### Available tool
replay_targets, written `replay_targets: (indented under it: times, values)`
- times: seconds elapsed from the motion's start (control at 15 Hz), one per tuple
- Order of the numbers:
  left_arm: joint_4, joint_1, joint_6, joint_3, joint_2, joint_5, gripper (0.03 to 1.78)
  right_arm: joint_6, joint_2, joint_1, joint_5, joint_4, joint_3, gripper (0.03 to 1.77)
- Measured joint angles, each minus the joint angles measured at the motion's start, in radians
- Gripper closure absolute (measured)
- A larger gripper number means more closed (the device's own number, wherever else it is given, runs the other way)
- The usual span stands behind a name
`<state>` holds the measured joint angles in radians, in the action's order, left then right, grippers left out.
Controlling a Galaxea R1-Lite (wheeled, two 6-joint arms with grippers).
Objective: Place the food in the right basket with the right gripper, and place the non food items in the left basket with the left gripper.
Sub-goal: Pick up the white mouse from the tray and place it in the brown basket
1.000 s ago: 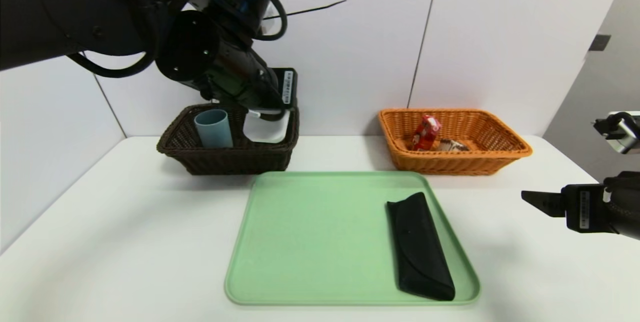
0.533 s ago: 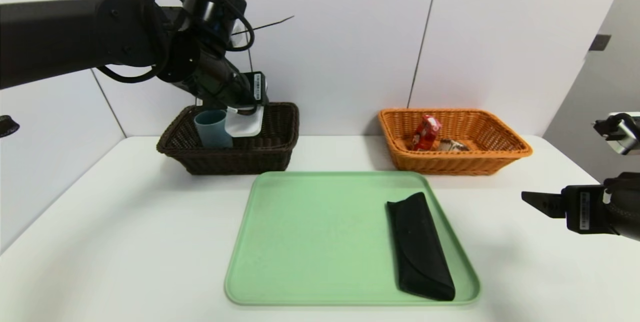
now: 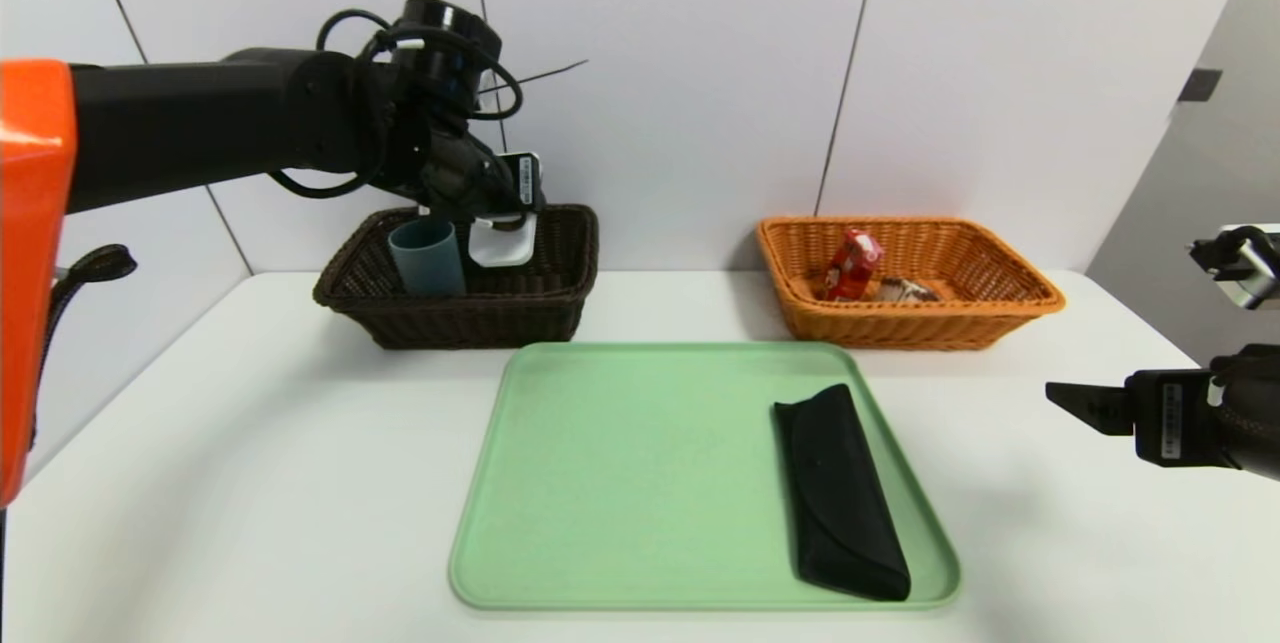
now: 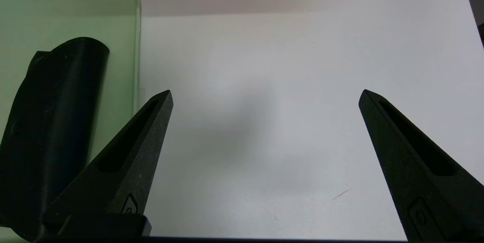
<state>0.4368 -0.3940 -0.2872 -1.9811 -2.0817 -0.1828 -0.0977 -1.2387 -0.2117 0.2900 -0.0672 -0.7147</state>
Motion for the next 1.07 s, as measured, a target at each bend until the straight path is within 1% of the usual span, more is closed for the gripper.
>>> replay_targets:
  times: [0.13, 0.4, 0.6, 1.07]
  values:
    - [-0.008, 0.013, 0.007, 0.0, -0.04, -0.001, 0.81, -0.002, -0.002, 0.001, 0.0, 0.0, 0.001, 0.1]
    - [-0.085, 0.037, 0.036, -0.001, -0.116, 0.0, 0.81, -0.001, -0.005, 0.001, 0.0, -0.001, 0.001, 0.1]
    - [-0.113, 0.051, 0.046, -0.001, -0.159, 0.0, 0.81, -0.002, -0.006, 0.0, 0.0, -0.001, 0.005, 0.1]
    - [-0.125, 0.059, 0.045, -0.002, -0.207, 0.0, 0.81, -0.003, -0.007, 0.001, 0.001, -0.001, 0.01, 0.1]
